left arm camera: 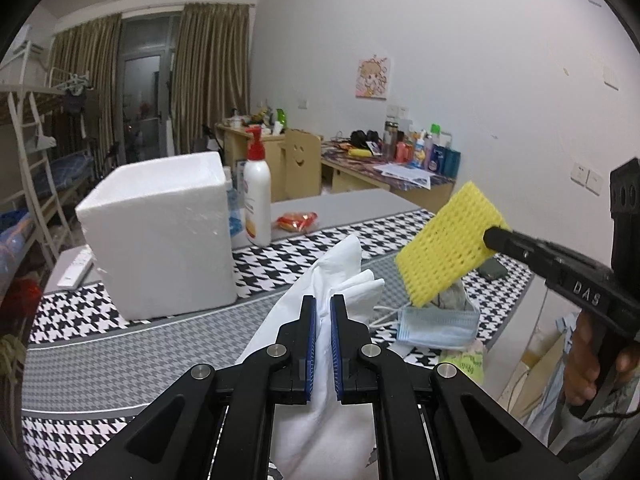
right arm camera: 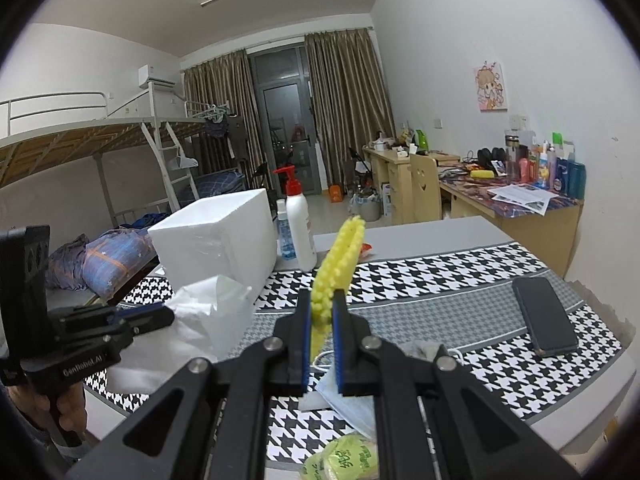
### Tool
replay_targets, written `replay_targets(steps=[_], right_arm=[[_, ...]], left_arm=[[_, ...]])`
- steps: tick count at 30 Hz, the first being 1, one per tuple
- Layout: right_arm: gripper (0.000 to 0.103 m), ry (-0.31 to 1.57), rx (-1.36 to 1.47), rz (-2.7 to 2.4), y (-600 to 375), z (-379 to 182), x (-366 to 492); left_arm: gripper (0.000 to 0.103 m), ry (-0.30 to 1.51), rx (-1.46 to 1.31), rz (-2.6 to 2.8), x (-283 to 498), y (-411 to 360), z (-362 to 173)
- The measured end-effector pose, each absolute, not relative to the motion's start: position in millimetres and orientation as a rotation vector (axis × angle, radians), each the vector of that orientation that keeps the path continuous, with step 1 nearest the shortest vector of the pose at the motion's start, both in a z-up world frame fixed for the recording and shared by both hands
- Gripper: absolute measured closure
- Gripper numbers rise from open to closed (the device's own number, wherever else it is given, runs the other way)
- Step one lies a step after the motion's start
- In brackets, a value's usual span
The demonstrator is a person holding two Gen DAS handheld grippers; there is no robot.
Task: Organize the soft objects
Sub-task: 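Lift and carry the tissues with the left tool while the right tool carries the sponge toward the foam box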
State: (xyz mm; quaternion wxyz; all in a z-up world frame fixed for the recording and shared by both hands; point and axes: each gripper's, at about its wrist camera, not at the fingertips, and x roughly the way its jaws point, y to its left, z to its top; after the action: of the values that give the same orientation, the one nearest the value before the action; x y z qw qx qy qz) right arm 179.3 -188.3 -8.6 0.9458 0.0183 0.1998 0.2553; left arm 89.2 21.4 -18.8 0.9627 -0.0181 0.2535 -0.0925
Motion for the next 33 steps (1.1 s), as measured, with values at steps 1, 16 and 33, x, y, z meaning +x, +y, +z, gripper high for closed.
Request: replay_targets(steps=[1,16,33], right_arm=[[0.091,0.407,0.037,0.521,-187.8,-8.6,179.2],[0.091,0.377,0.003,0.561,-171.0,1.3,176.7],[0.091,0.356,-0.018,0.595,-152.1,13.3,183.4]], left_arm=[[0.095,0.508,-0.034,-0.182,88.3,22.1,-16.9],[0.095,0.447,-0.016,-0.136,84.4,29.7,5.3],[0.095,0.397,-0.013,-0.097,90.2,42.8,28.4]])
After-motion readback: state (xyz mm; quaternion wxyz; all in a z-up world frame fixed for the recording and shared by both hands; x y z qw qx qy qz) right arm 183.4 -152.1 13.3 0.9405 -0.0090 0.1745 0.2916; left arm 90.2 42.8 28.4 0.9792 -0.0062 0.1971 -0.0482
